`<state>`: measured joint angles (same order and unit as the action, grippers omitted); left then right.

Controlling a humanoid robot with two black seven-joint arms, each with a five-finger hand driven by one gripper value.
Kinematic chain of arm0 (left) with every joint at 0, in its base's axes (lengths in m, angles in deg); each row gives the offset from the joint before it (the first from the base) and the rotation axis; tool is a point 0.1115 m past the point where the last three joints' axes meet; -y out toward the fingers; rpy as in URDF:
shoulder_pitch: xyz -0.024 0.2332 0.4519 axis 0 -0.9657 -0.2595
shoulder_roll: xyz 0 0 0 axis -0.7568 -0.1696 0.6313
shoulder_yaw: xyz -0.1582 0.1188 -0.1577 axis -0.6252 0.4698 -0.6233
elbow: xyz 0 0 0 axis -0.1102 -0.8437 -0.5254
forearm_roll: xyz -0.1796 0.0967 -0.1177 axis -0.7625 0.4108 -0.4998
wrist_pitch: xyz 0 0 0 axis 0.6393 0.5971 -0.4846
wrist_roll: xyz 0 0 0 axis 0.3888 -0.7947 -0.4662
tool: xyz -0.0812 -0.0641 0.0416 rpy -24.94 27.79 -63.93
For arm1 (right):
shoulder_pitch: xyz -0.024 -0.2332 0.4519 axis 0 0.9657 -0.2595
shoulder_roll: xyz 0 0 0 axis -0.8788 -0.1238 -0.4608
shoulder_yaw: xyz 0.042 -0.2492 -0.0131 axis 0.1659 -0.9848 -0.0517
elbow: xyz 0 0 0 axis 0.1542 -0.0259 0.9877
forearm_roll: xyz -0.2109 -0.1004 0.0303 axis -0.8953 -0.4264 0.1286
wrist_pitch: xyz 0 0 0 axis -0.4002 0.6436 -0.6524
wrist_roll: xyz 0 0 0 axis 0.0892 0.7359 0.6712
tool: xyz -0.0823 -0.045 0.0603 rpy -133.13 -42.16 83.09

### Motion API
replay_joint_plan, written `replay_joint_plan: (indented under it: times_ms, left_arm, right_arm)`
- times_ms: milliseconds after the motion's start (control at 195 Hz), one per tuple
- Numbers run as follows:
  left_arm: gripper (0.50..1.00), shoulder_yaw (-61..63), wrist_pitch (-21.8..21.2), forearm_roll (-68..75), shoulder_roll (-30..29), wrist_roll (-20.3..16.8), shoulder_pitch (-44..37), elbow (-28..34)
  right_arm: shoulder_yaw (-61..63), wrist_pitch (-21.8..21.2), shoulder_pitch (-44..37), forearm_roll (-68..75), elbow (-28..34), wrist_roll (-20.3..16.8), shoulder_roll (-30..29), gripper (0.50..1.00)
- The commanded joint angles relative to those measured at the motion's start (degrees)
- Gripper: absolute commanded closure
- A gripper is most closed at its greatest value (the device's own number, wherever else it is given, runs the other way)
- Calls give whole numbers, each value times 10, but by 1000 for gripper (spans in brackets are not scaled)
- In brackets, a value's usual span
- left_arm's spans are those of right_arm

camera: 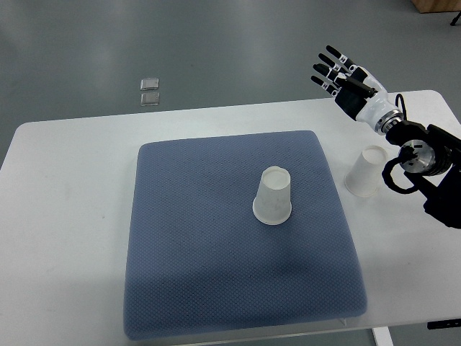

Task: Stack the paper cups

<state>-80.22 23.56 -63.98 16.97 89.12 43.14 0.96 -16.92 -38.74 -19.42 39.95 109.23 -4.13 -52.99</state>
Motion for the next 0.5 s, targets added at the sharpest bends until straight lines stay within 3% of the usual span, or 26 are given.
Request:
replay_joint_plan:
  times_ms: [0, 252, 493]
  left_arm:
    - [500, 0, 0, 0, 0, 0, 0, -6]
    - [500, 0, 0, 0, 0, 1, 1, -23]
    - [500, 0, 0, 0, 0, 1, 1, -41]
  right_arm:
    - [-71, -8, -24, -67, 15, -4, 35, 574]
    - [-321, -45, -165, -187, 106, -50, 158, 574]
    - [-651, -85, -401, -259, 190, -103, 188, 574]
